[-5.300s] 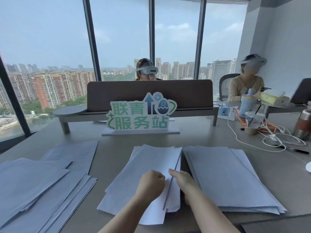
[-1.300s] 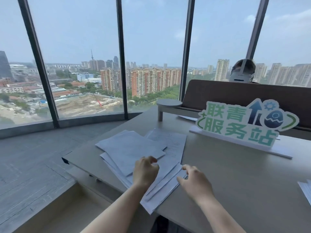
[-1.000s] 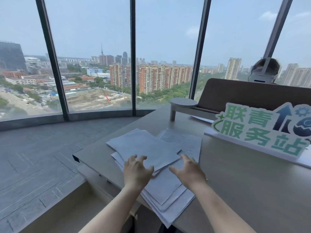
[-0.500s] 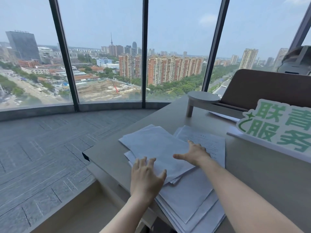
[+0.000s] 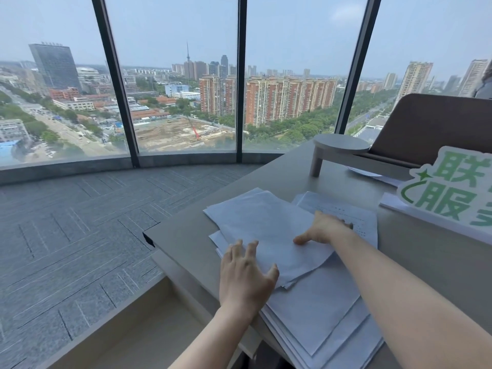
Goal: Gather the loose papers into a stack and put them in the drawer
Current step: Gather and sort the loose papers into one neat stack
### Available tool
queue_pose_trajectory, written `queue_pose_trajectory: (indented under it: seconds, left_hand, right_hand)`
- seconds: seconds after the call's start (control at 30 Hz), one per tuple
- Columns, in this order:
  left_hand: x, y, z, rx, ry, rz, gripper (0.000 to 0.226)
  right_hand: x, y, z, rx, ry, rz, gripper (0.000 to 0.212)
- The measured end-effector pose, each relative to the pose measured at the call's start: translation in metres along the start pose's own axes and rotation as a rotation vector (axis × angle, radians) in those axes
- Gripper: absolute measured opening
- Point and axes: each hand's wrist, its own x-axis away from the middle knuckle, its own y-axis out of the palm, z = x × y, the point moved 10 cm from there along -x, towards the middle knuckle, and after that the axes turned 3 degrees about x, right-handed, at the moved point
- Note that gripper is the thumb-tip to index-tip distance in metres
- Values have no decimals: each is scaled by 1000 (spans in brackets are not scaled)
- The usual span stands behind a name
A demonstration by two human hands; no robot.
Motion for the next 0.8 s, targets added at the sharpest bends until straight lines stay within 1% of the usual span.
queue_pose_trajectory:
  seconds: [0.07, 0.1, 0.23, 0.27, 0.3, 0.37, 0.43, 0.5, 0.67, 0.8]
  left_hand:
    - [1, -1, 0, 8, -3, 4, 70]
    - [1, -2, 1, 14, -5, 5, 70]
    - [2, -5, -1, 73, -28, 13, 67]
    - [2, -5, -2, 101, -34, 18, 66]
    - [2, -6, -3, 132, -40, 25, 64]
    - [3, -9, -5, 201, -49, 51, 59]
    - [4, -13, -6, 259, -56, 81, 54]
    - [5, -15, -6, 282, -50, 87, 51]
    - [20, -10, 3, 214, 20, 31, 49]
    - [38, -5, 12, 111, 70, -13, 51]
  right_hand:
    - [-3, 4, -1, -63, 9, -27, 86]
    - [-3, 5, -2, -99, 4, -28, 77]
    - [8, -14, -3, -284, -118, 104, 23]
    - [14, -21, -1, -342, -150, 130, 15]
    - [20, -28, 4, -399, -172, 139, 12]
    - [32, -38, 15, -521, -196, 116, 16]
    - [44, -43, 30, -643, -198, 79, 17]
    - [57, -43, 45, -709, -185, 48, 16]
    - [86, -32, 71, -827, -144, 41, 17]
    - [98, -12, 77, -838, -111, 6, 15]
